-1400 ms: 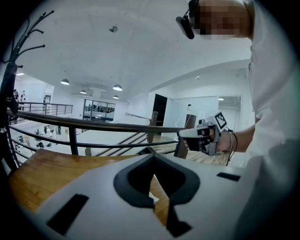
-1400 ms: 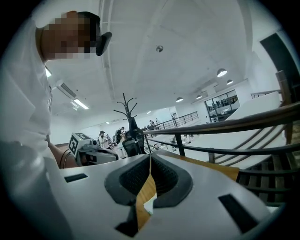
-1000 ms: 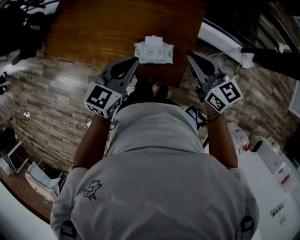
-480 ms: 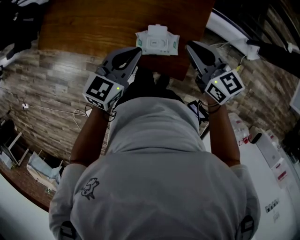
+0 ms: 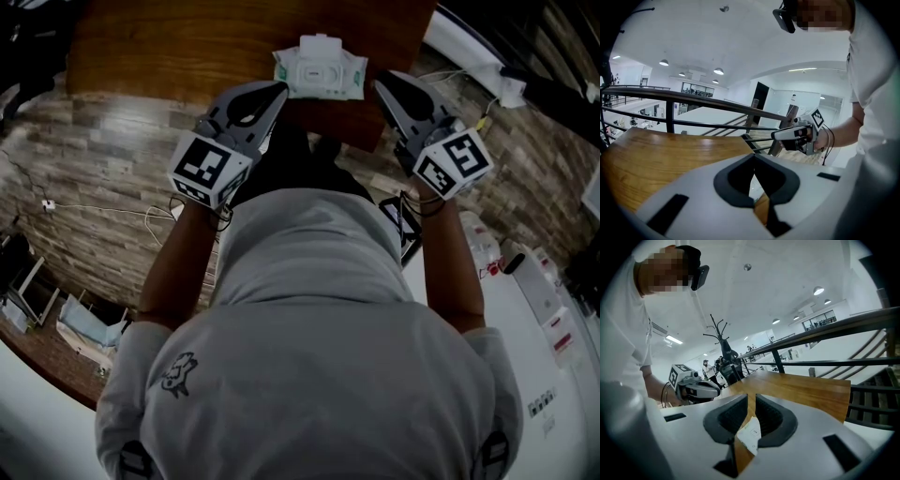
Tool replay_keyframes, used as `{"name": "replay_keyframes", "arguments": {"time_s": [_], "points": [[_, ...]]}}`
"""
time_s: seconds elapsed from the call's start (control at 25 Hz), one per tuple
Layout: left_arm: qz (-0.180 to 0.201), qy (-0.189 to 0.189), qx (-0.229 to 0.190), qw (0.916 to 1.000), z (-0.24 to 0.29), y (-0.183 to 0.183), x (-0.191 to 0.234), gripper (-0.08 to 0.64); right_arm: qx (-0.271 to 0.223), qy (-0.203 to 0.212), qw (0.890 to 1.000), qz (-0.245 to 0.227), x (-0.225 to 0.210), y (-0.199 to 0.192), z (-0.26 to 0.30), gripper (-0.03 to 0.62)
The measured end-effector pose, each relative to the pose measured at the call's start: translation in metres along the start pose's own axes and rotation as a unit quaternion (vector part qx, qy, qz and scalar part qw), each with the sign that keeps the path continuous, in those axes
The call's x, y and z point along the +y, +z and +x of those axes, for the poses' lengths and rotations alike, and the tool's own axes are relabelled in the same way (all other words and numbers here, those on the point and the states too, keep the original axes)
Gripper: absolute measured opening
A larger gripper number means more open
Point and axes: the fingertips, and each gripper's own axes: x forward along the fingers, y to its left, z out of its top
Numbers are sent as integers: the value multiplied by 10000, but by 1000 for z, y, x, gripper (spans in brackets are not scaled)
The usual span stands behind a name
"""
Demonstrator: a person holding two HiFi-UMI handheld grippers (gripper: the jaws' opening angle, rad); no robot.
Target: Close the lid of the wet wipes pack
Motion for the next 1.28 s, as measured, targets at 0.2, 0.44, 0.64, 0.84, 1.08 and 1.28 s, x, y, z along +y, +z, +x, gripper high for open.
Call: {"name": "replay_keyframes", "arguments": {"time_s": [0.2, 0.44, 0.64, 0.84, 1.08, 1.28], "points": [[-31, -56, 211, 9998, 6, -17, 6, 14, 45, 12, 9999, 98, -6, -10, 10, 41], [-69, -93, 456, 9989, 13, -39, 15, 14, 185, 71, 9995, 237, -15, -25, 22, 94], [-126, -117, 577, 9982, 22, -52, 22, 14, 270, 55, 9990, 360, -23, -35, 29, 115], [-188, -160, 686, 9973, 34, -64, 26, 14, 406, 58, 9978, 530, -30, -48, 42, 135], [-236, -187, 797, 9964, 47, -80, 35, 14, 594, 78, 9958, 699, -41, -64, 61, 153], [-247, -181, 1006, 9945, 56, -102, 44, 13, 763, 107, 9937, 810, -50, -79, 73, 161]]}}
